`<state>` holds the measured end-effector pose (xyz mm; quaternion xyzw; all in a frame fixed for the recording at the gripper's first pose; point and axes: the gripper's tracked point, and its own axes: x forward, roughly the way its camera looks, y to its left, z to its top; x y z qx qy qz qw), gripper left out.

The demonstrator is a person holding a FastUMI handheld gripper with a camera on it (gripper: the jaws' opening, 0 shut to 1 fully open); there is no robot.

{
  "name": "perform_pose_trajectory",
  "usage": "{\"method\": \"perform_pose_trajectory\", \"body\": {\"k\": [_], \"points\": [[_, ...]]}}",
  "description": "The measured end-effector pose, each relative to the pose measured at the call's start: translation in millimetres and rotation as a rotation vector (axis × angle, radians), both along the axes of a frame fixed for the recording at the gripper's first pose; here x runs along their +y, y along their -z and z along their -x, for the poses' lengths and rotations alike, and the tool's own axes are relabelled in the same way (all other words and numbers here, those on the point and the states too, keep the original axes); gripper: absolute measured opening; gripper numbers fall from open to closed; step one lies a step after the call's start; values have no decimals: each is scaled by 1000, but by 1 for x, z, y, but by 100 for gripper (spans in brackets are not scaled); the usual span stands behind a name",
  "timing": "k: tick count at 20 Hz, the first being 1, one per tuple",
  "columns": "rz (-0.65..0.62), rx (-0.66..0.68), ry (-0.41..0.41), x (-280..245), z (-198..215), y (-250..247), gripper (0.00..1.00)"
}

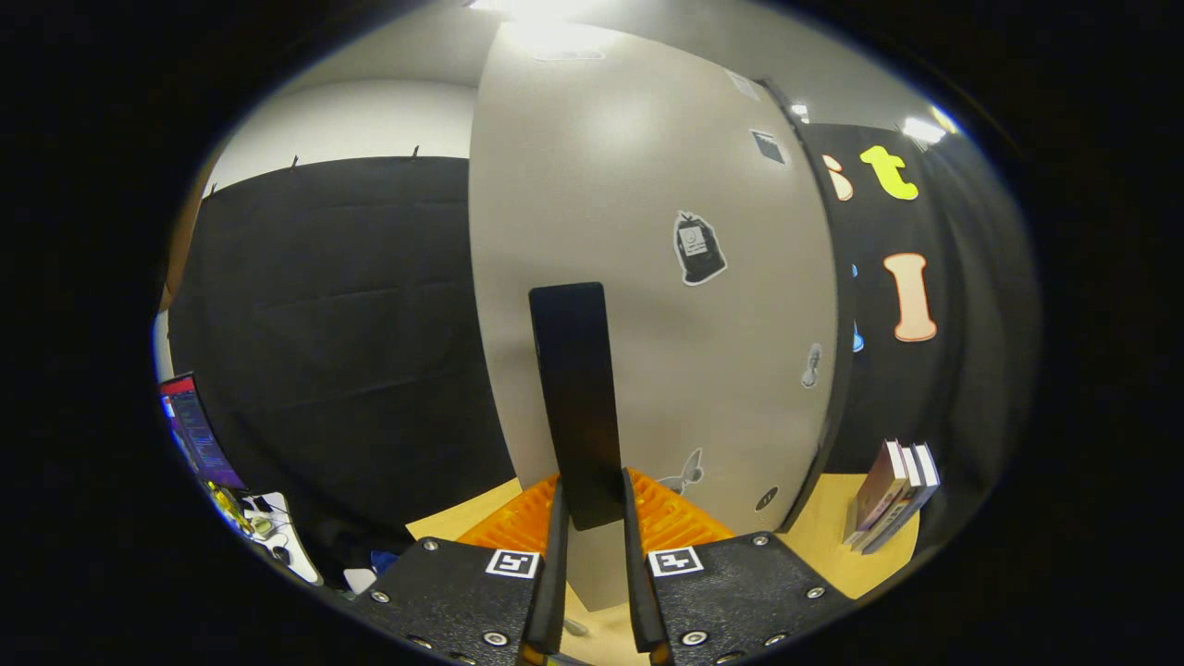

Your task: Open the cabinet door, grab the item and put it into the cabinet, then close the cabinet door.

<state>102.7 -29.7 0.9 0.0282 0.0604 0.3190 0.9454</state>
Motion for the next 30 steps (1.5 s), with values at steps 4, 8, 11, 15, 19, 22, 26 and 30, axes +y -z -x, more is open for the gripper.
{"method": "perform_pose_trajectory", "body": {"k": [4,8,11,15,19,22,26,30], "points": [[-12,12,5,-32,14,4,28],[-65,66,-15,-54,21,5,28],[-89,88,15,-73,23,12,29],[-100,105,80,-103,20,17,33],[-64,78,144,-132,20,14,43],[-57,69,183,-141,16,18,45],[-100,68,218,-147,12,20,60],[-133,26,289,-158,14,21,64]]}}
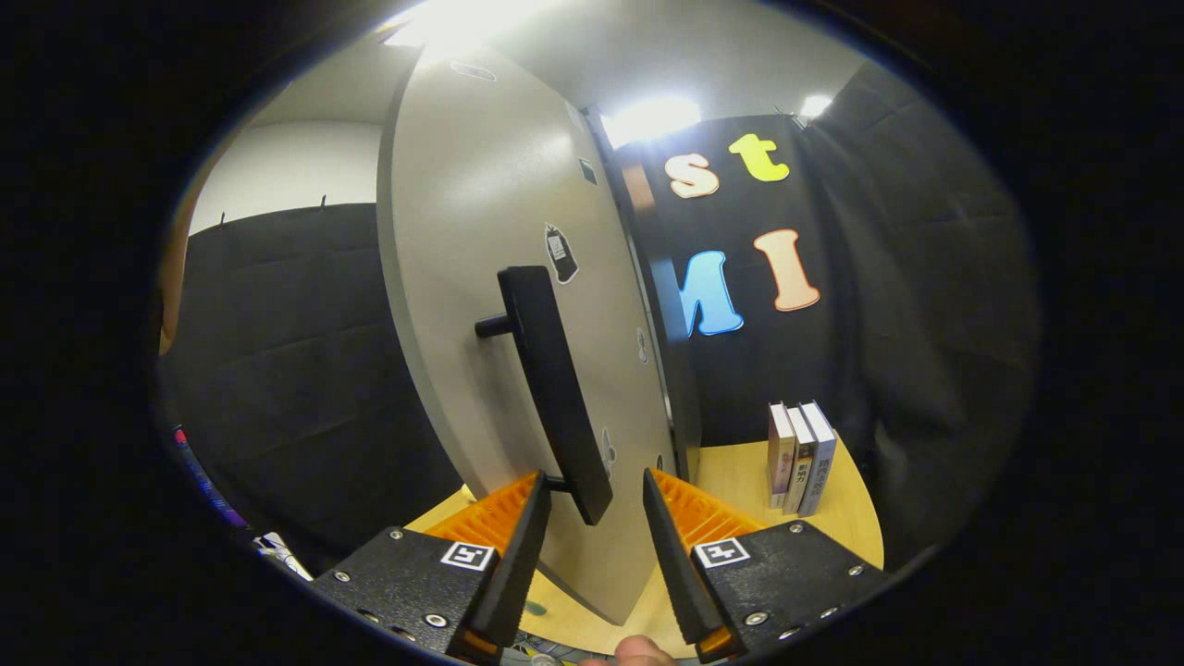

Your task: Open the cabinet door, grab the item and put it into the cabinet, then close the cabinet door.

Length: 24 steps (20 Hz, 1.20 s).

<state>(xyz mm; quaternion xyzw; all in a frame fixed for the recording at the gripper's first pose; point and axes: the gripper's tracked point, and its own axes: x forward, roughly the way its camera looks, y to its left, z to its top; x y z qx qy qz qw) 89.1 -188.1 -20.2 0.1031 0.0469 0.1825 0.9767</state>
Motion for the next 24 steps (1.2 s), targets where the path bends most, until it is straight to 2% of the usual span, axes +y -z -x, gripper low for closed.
{"method": "perform_pose_trajectory", "body": {"k": [3,6,10,12,15,20,22,24], "points": [[-34,-6,96,-11,5,3,86],[-62,12,205,-19,11,6,86],[-8,-45,393,-30,23,3,87],[25,-70,461,-37,34,7,94],[25,-81,535,-34,44,21,94],[-84,-145,658,0,75,57,94],[-103,-139,666,30,74,90,94],[-135,-117,639,65,69,125,94]]}}
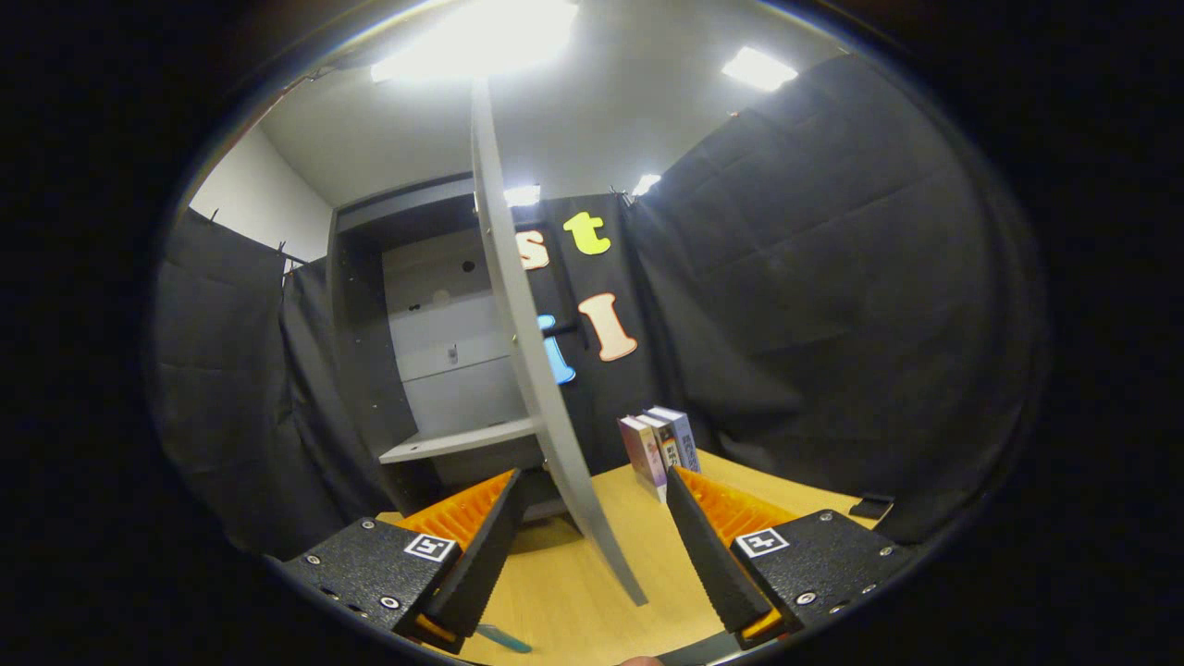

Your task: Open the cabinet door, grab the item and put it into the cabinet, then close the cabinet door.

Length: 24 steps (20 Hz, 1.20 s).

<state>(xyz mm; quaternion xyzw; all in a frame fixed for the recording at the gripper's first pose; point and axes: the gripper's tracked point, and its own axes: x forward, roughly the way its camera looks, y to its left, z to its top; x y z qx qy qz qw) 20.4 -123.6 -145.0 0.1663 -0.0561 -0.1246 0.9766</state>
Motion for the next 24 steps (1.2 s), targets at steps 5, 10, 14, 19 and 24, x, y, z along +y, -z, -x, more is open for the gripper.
{"method": "perform_pose_trajectory", "body": {"k": [5,10,14,19,24], "points": [[26,16,-72,84,-35,79,94],[61,39,-147,139,-63,123,94],[112,94,-181,168,-93,163,94],[122,158,-207,192,-121,203,94],[141,198,-193,199,-110,227,94]]}}
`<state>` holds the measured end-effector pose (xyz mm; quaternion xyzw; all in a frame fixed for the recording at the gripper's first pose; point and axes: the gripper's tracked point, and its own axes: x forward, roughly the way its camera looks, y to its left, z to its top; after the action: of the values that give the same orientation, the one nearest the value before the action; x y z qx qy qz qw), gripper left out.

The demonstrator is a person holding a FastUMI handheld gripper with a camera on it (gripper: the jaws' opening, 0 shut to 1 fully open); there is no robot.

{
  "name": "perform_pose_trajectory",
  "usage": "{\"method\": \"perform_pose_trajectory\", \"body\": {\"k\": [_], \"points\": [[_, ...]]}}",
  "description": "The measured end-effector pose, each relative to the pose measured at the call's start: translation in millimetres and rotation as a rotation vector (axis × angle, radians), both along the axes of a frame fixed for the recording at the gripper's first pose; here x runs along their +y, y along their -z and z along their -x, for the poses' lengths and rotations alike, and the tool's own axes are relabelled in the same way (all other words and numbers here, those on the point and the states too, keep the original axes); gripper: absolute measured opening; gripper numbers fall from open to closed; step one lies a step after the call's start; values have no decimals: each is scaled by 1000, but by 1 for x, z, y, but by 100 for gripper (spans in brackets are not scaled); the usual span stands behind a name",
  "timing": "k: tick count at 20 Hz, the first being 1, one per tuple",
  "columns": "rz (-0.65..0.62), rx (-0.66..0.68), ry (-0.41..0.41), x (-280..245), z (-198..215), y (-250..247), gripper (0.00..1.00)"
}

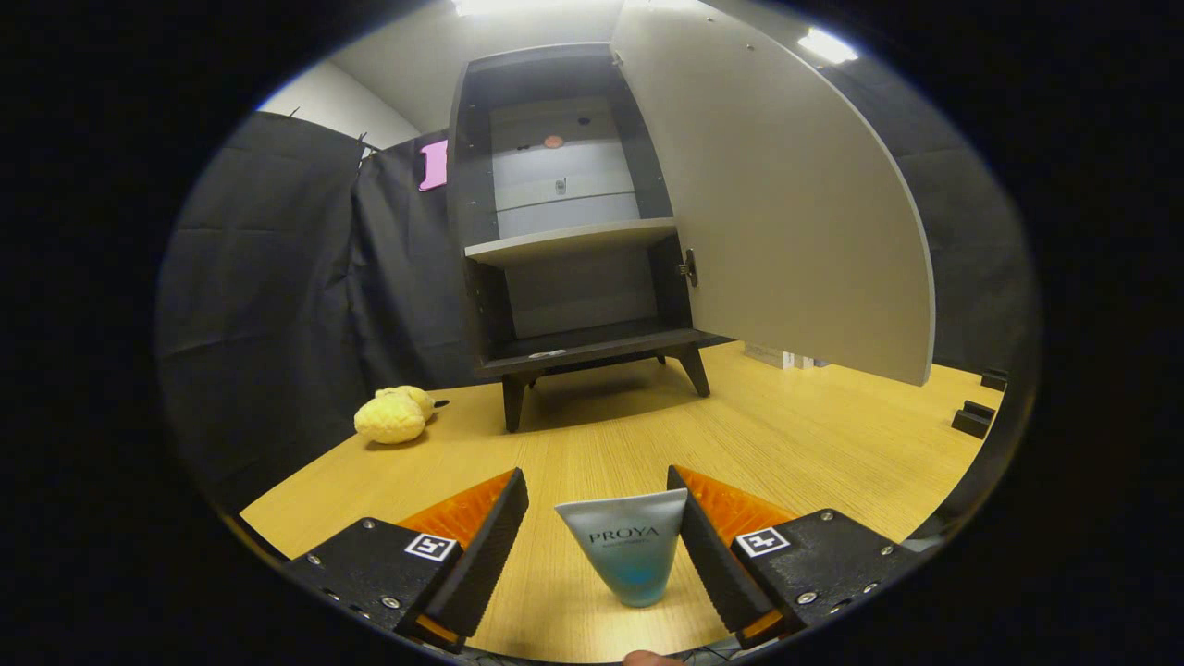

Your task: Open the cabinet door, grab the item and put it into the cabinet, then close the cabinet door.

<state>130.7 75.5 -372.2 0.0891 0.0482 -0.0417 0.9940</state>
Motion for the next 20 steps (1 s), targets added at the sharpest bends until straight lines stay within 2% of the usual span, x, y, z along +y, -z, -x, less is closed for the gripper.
{"method": "perform_pose_trajectory", "body": {"k": [3,6,8,9,11,17,20], "points": [[18,23,-3,2,5,18,94],[5,63,31,-10,2,33,94],[28,137,27,-16,-3,50,81],[45,136,29,-22,-8,54,57],[49,151,22,-18,-10,48,50],[40,184,13,-23,-12,37,48],[30,168,-2,-25,-9,8,48]]}}
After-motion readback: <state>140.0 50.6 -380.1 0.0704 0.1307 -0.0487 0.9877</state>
